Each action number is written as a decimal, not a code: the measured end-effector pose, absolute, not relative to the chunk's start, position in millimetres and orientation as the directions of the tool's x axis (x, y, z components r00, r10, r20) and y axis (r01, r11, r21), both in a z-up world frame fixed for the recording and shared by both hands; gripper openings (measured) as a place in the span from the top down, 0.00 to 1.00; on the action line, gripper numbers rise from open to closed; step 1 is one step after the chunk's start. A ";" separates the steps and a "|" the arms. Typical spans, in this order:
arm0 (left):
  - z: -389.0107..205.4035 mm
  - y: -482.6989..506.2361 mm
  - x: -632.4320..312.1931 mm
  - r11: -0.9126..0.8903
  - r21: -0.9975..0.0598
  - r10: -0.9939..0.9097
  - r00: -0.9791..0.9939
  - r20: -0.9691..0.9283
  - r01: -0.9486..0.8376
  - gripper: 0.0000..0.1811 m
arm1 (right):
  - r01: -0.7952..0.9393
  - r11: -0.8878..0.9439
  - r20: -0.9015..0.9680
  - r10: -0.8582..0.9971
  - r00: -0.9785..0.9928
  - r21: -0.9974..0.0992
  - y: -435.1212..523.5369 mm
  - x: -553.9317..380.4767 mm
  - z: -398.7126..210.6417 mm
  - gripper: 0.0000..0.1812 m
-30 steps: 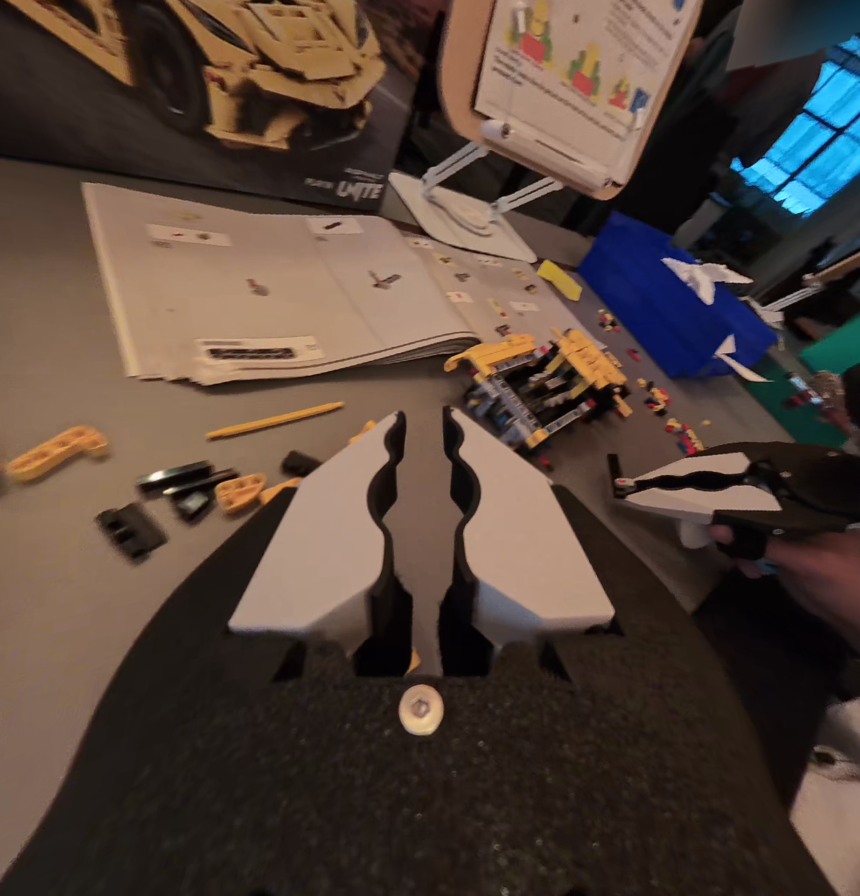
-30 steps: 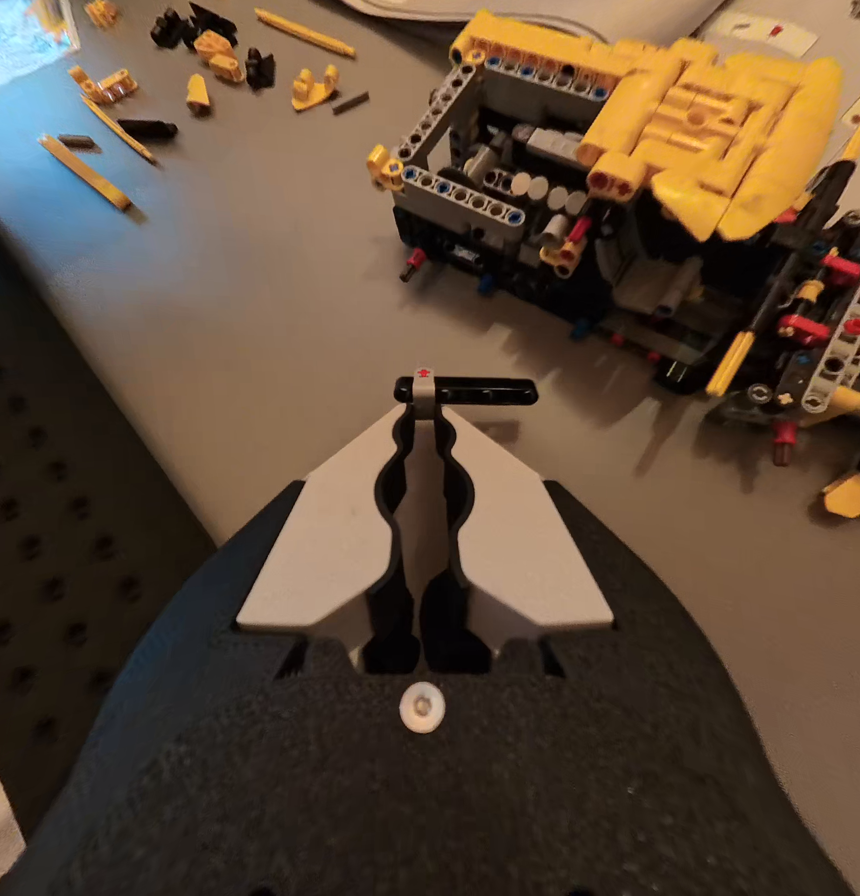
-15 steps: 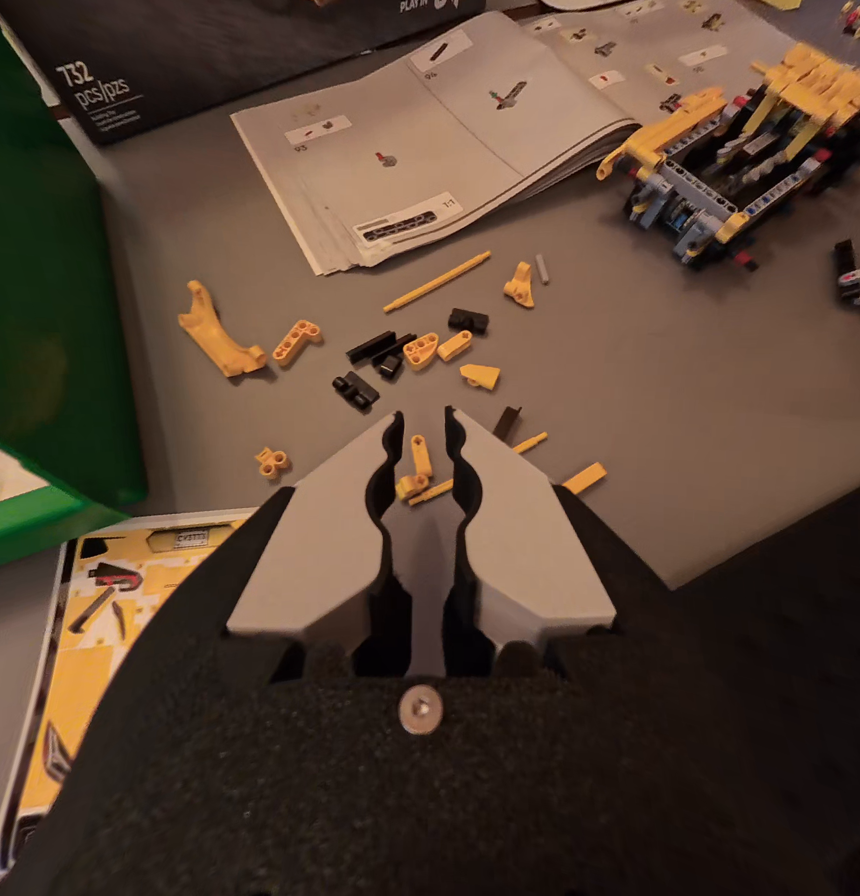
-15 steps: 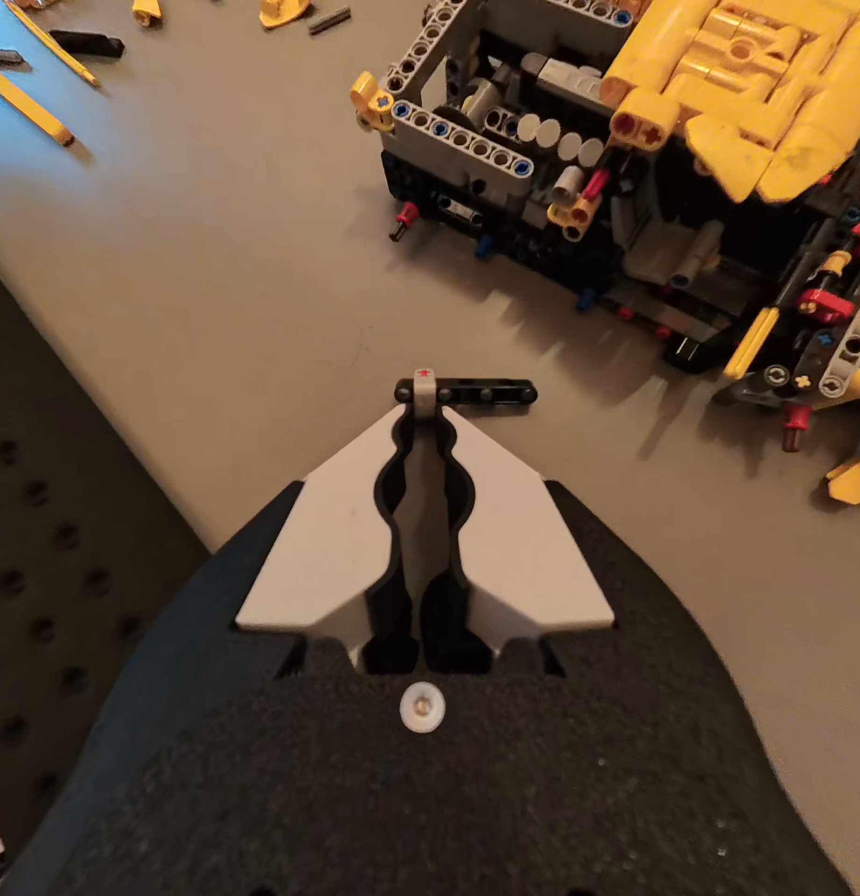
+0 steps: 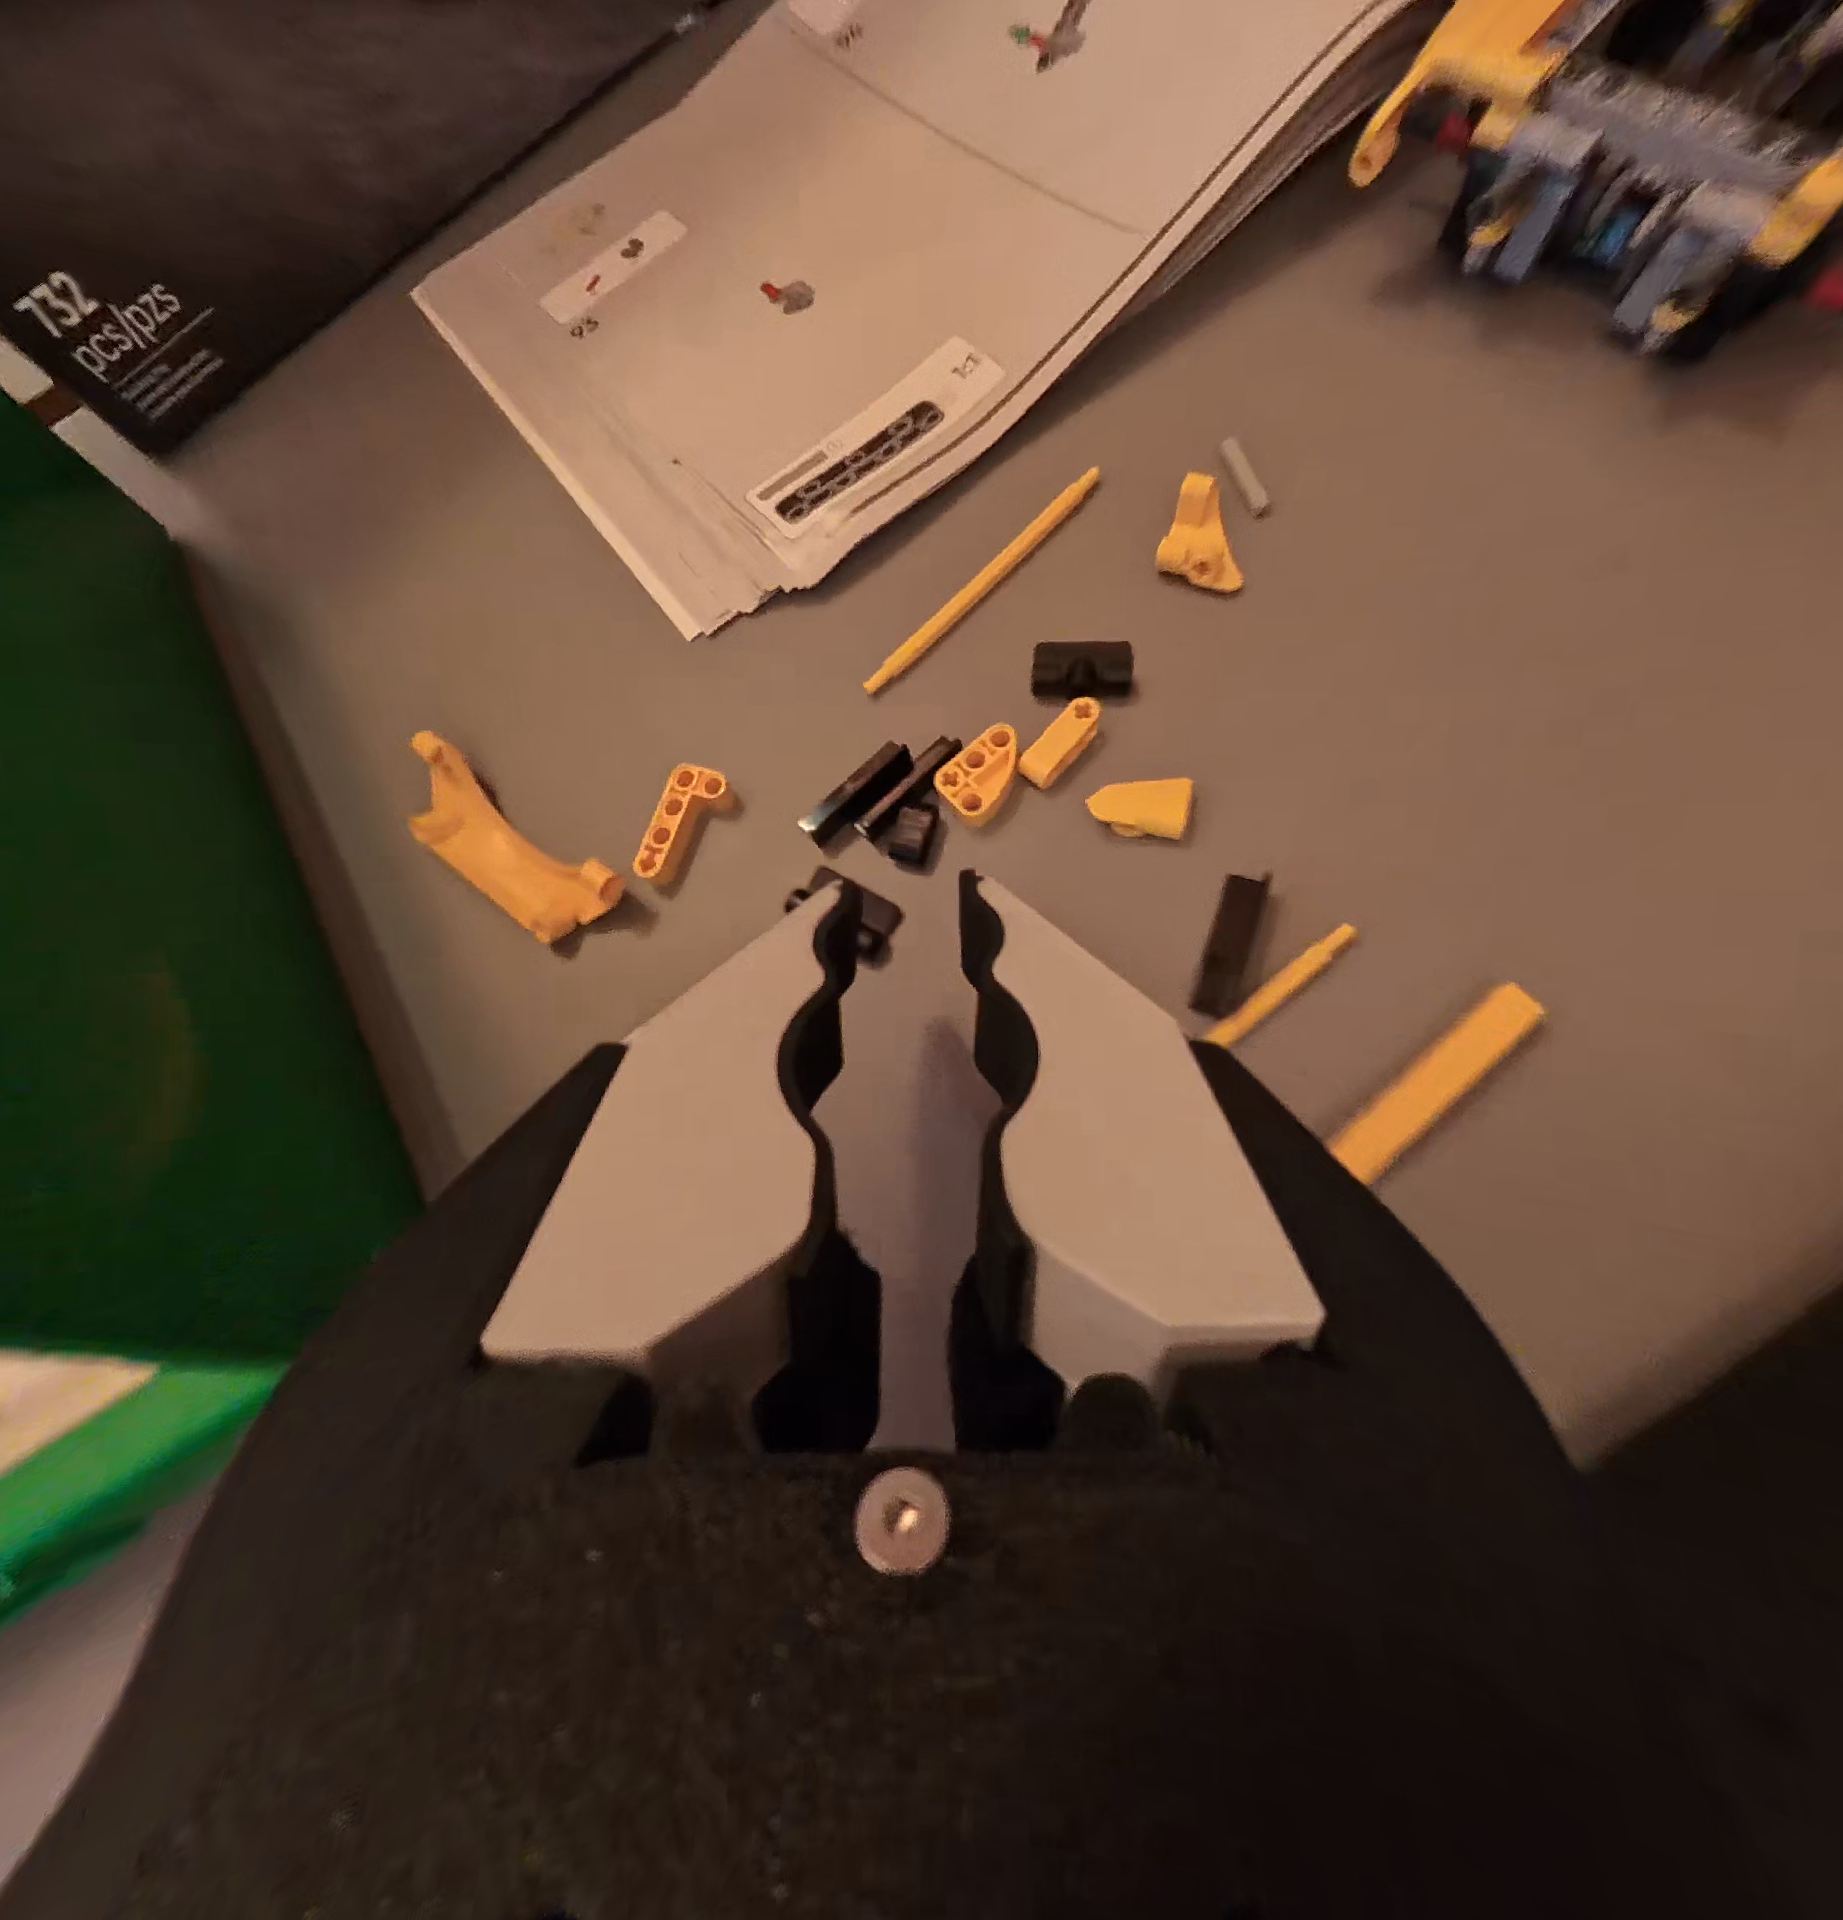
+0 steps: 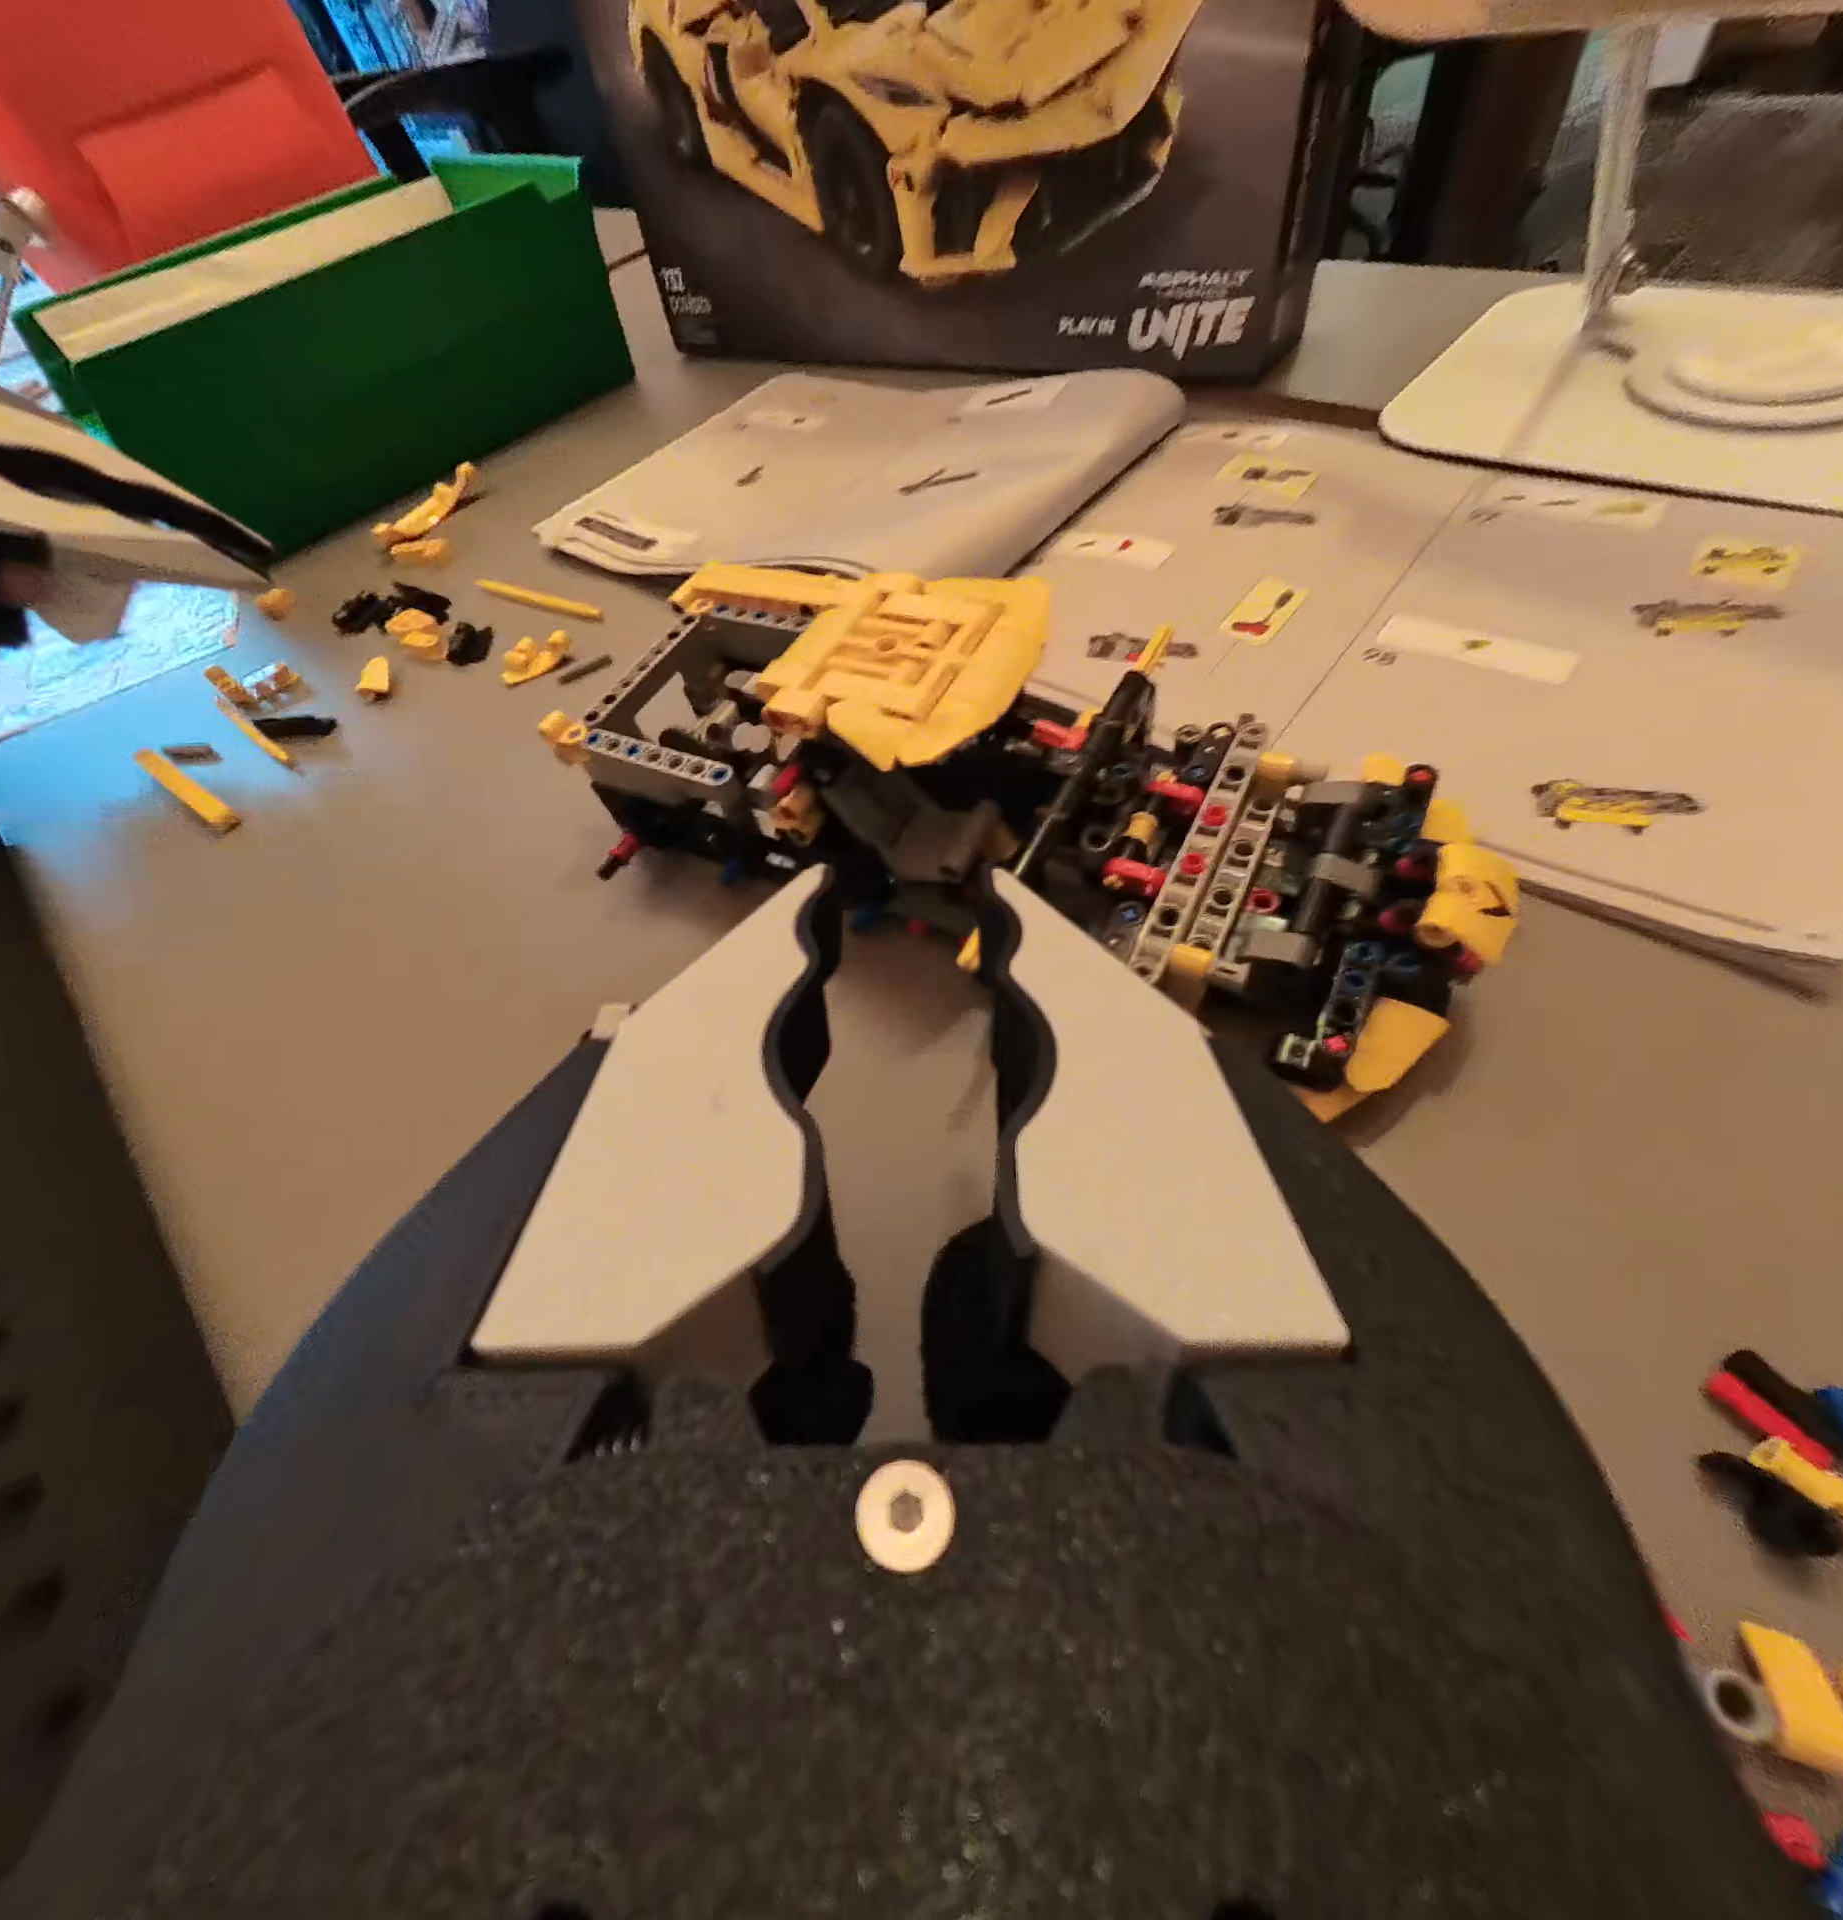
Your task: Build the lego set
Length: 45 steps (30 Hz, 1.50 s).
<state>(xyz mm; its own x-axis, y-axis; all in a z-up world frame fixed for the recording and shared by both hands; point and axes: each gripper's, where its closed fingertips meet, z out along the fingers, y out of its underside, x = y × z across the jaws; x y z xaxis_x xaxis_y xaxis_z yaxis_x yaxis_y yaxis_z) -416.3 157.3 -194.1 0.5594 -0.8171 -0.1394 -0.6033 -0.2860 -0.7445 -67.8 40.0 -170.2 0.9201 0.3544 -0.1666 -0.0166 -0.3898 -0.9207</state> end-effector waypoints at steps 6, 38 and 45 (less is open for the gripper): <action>-221.6 172.9 -397.3 -0.291 -0.671 -0.867 0.485 -0.116 -0.682 0.90 | -0.093 -0.358 -0.215 0.318 0.924 -0.929 39.7 -52.8 -163.7 0.89; -203.7 -14.8 -84.3 -0.287 -0.703 -0.954 0.130 0.270 -0.651 0.96 | -0.330 -0.213 -0.377 0.244 0.894 -0.920 40.3 -8.1 -130.8 0.90; -222.6 -18.5 -77.0 -0.219 -0.652 -0.973 0.116 0.198 -0.726 0.96 | -0.405 -0.180 -0.438 0.228 0.869 -0.897 33.3 6.1 -124.5 0.91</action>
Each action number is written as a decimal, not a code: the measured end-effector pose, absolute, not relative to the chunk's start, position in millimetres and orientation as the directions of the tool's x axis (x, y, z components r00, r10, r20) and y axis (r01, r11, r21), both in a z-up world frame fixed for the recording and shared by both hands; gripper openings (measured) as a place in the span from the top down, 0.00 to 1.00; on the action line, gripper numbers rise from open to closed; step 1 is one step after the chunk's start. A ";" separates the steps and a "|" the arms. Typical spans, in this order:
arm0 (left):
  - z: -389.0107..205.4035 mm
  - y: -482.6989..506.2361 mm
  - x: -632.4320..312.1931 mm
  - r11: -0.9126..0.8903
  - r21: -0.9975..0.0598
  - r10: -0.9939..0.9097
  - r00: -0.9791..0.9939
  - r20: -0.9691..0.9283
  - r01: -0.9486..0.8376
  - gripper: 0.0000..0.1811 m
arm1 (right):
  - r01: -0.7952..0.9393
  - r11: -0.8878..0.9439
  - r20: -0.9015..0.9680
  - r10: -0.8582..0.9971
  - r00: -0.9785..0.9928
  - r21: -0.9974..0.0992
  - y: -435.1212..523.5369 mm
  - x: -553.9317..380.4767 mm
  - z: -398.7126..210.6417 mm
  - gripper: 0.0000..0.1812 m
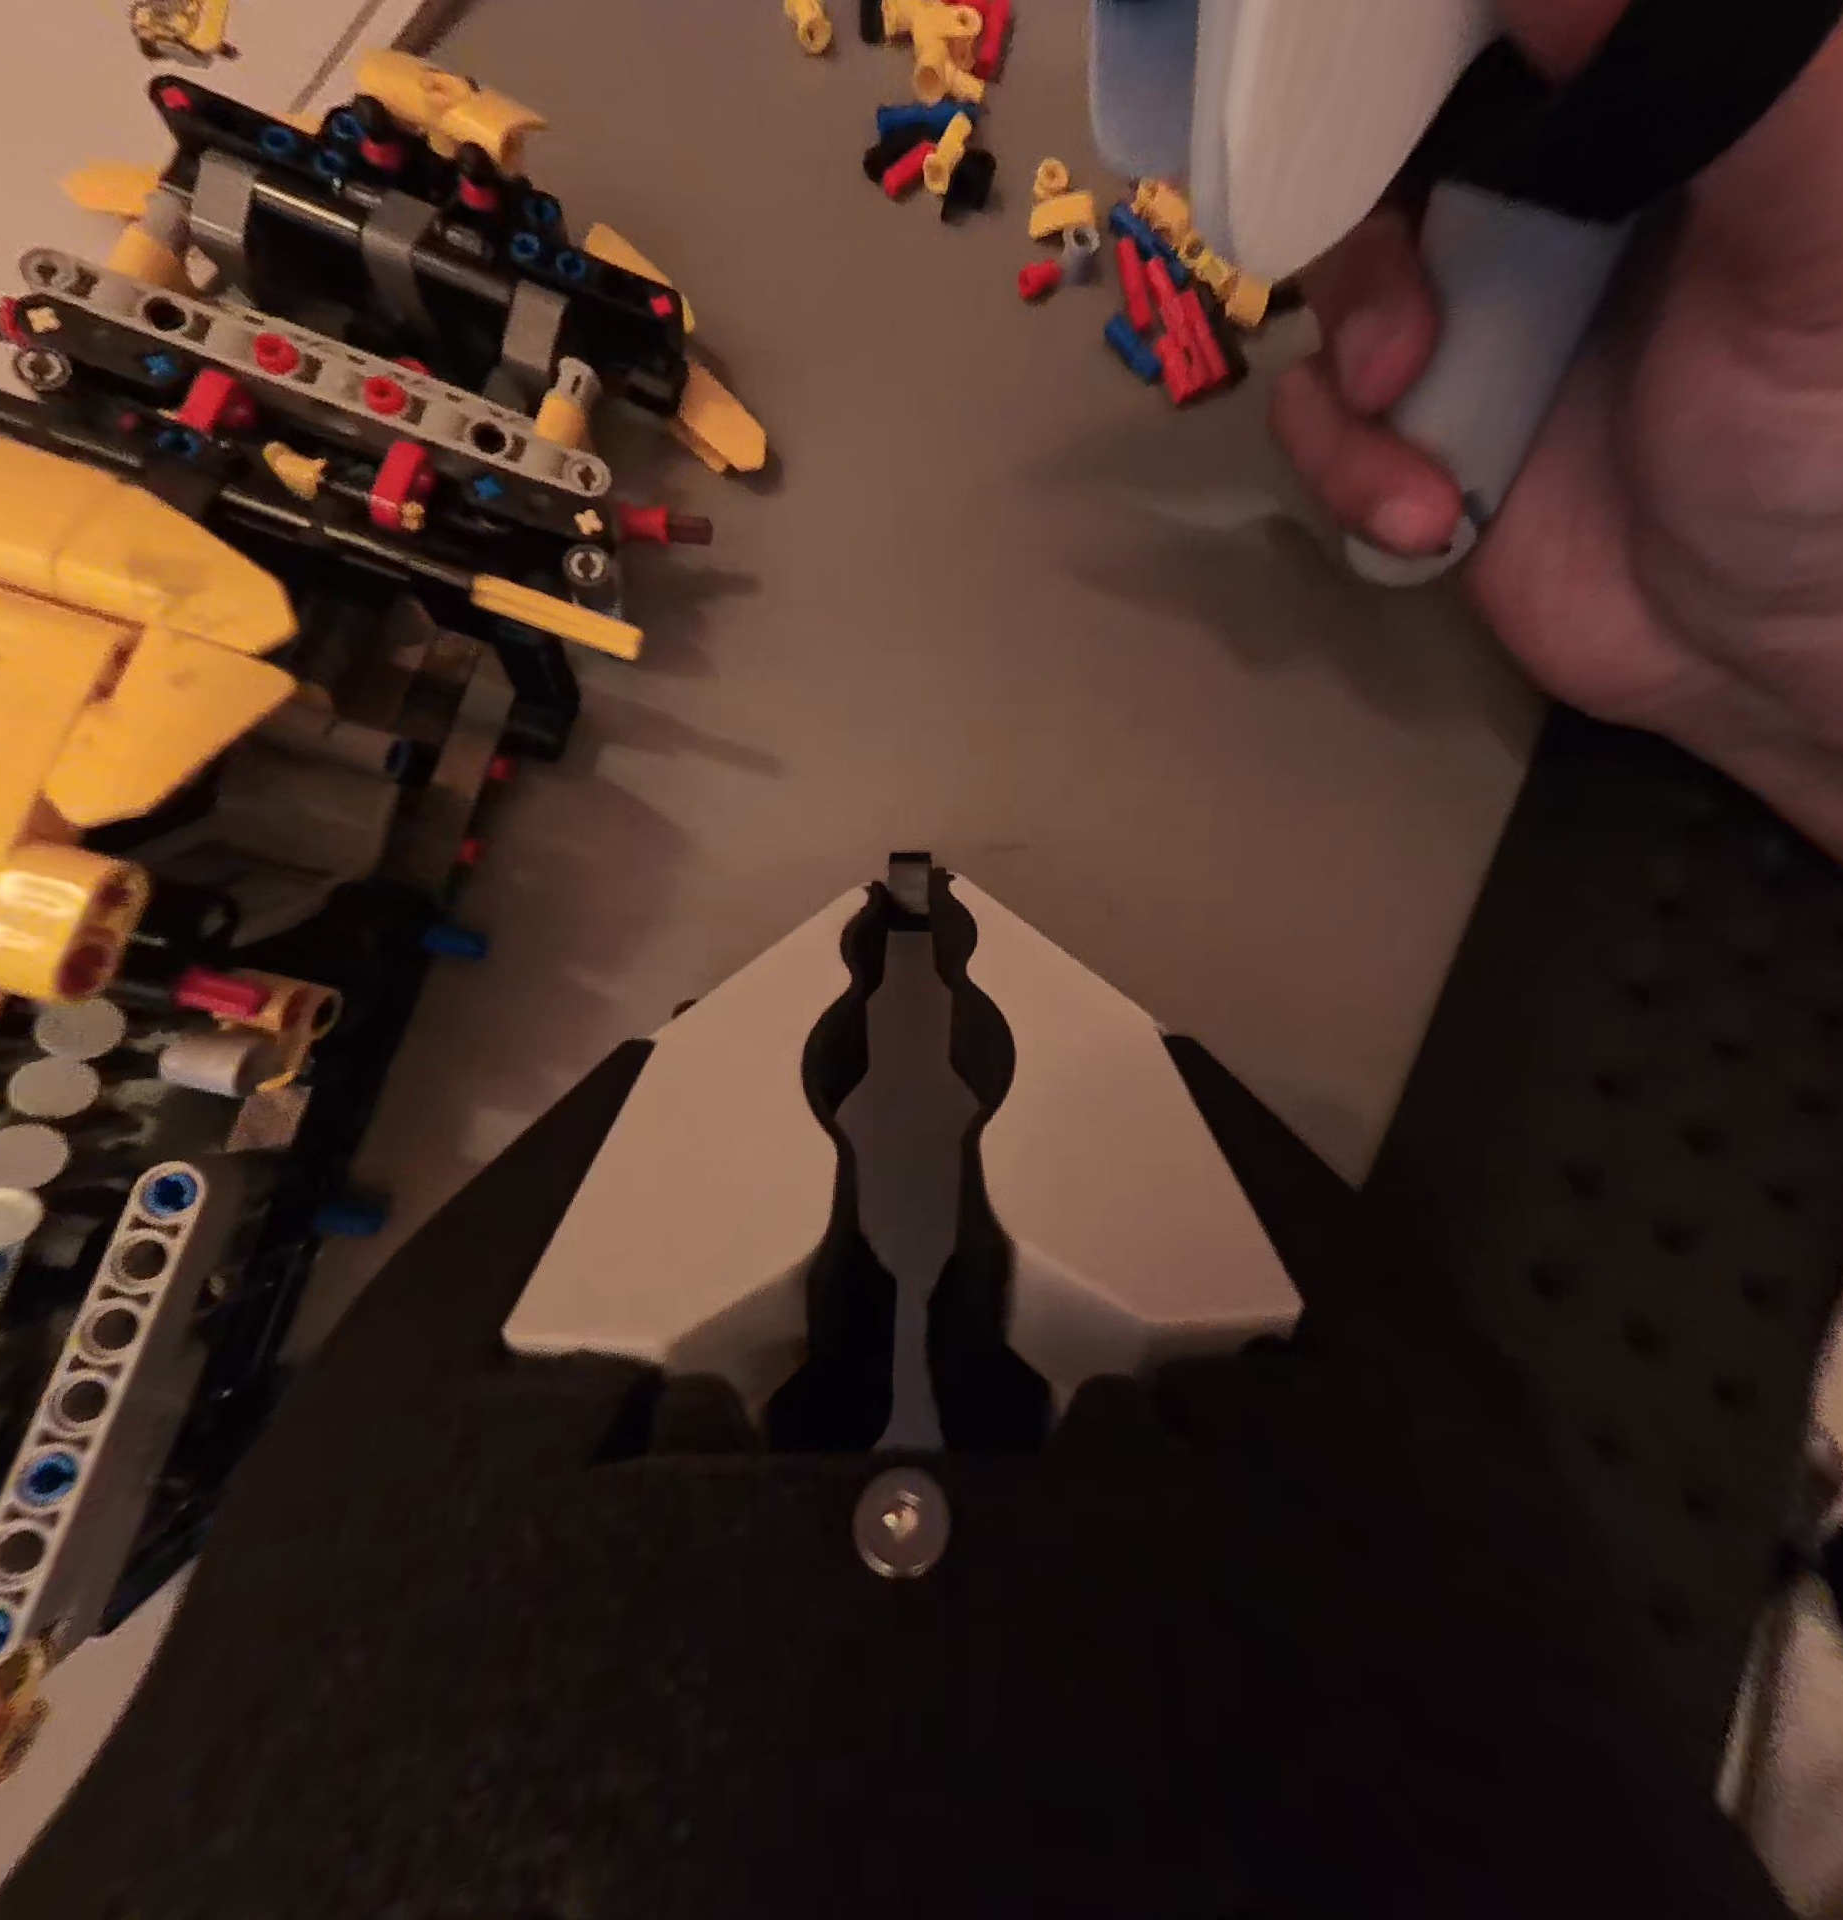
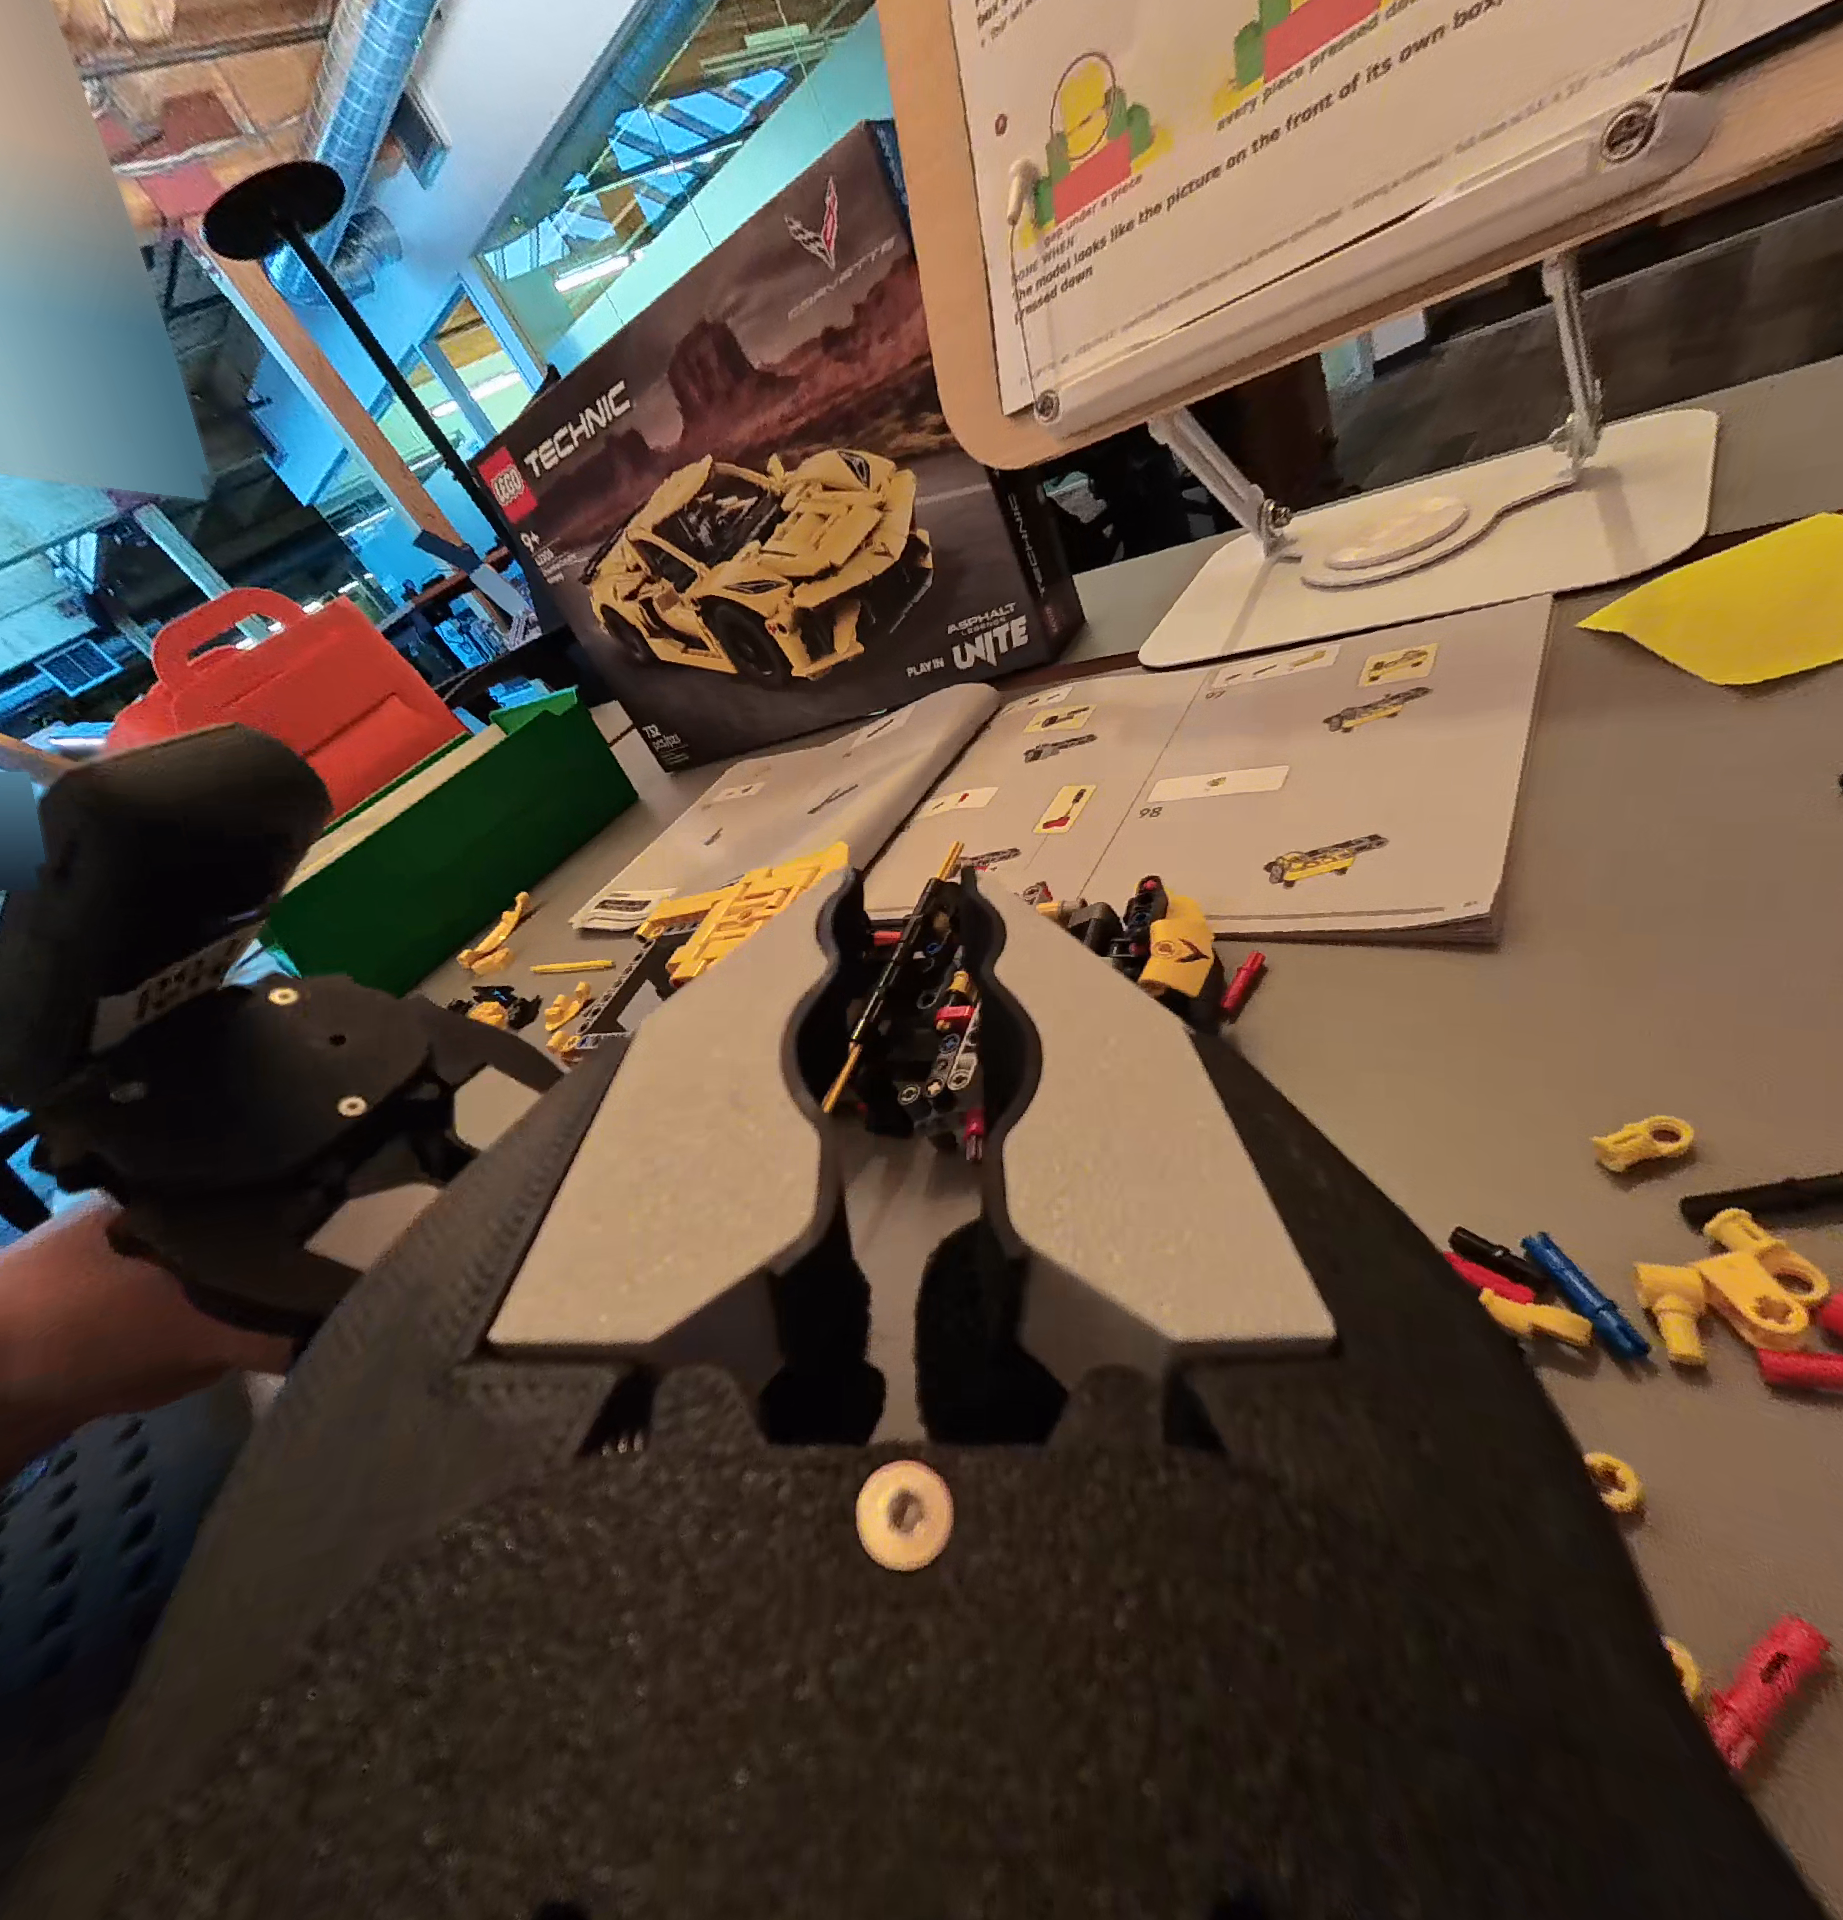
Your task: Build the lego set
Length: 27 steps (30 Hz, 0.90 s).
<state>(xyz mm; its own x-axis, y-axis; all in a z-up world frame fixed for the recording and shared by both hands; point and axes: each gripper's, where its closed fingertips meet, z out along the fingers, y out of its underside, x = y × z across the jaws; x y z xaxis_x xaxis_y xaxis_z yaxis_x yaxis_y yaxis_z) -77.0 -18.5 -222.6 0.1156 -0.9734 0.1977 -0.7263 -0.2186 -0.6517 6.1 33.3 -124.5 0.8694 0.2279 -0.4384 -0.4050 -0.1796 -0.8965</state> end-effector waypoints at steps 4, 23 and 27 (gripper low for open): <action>-229.7 -17.4 -78.1 -0.190 -0.656 -0.982 0.134 0.136 -0.731 0.94 | -0.403 -0.186 -0.439 0.240 0.866 -0.896 31.2 3.3 -124.2 0.91; -217.4 156.0 -264.3 -0.466 -0.648 -0.790 0.613 -0.003 -0.603 0.88 | -0.273 -0.237 -0.330 0.248 0.911 -0.932 32.3 -13.1 -133.5 0.92; -230.8 161.7 -267.3 -0.468 -0.613 -0.793 0.608 -0.027 -0.637 0.89 | -0.269 -0.226 -0.319 0.229 0.919 -0.936 31.2 -8.2 -133.5 0.93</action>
